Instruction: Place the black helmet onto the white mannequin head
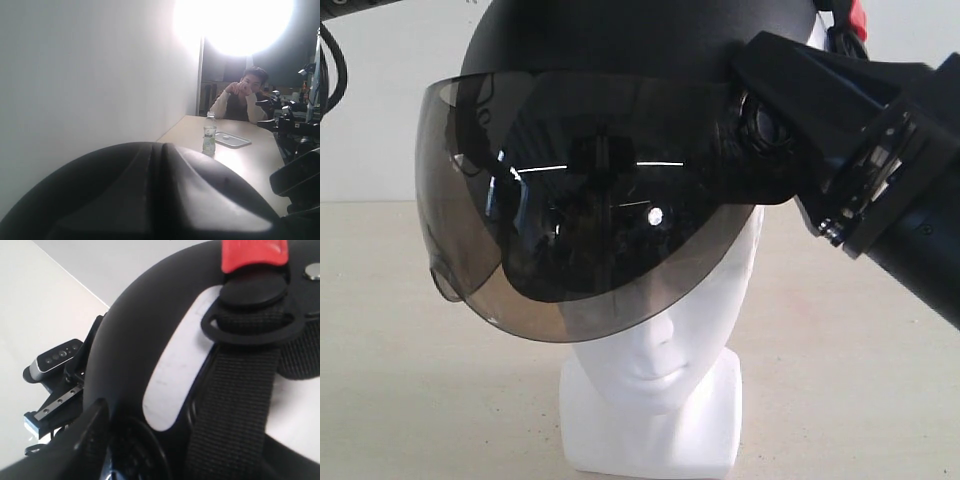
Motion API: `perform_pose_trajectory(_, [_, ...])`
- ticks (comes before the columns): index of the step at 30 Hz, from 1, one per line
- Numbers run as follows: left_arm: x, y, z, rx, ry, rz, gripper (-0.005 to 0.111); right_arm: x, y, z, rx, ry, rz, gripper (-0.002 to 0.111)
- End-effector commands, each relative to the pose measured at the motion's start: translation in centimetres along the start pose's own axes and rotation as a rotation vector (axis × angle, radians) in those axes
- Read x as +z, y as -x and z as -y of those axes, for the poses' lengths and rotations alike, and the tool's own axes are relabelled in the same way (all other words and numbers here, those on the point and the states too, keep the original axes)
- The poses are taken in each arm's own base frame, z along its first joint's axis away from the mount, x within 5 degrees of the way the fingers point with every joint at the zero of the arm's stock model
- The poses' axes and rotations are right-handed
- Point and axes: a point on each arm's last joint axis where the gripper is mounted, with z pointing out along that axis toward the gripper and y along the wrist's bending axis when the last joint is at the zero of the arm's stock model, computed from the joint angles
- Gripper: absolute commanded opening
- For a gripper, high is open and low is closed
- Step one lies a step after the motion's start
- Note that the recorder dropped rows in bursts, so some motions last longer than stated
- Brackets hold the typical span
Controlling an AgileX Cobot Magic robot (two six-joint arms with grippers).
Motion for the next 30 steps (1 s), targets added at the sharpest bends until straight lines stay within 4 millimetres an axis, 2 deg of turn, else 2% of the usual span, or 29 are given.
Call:
perform_pose_trajectory(1, [0.3,-2.5,0.6,0.021,-0.097,-0.138,0.004,-0.1,-0.3,-1.1,-0.013,0.091,-0.056,0.000])
perform_pose_trajectory(6, [0.3,-2.2,0.8,0.012,-0.110,-0.115,0.004,-0.1,-0.7,-1.2,0.003,0.112,-0.097,0.000])
perform_pose_trajectory(15, [0.0,-0.3,1.2,0.051,-0.083,-0.043,0.004,-0.2,-1.1,-1.4,0.030,0.126,-0.141,0.000])
perform_pose_trajectory(21, [0.0,-0.9,1.3,0.046,-0.091,-0.107,0.004,-0.1,-0.9,-1.3,0.014,0.112,-0.118,0.000])
perform_pose_trajectory(26, [0.0,-1.1,1.2,0.045,-0.090,-0.115,0.004,-0.1,-0.6,-0.5,-0.008,0.029,-0.089,0.000])
perform_pose_trajectory(30, [0.3,-2.0,0.8,0.011,-0.111,-0.137,0.004,0.0,-0.4,0.0,-0.018,-0.025,-0.062,0.000])
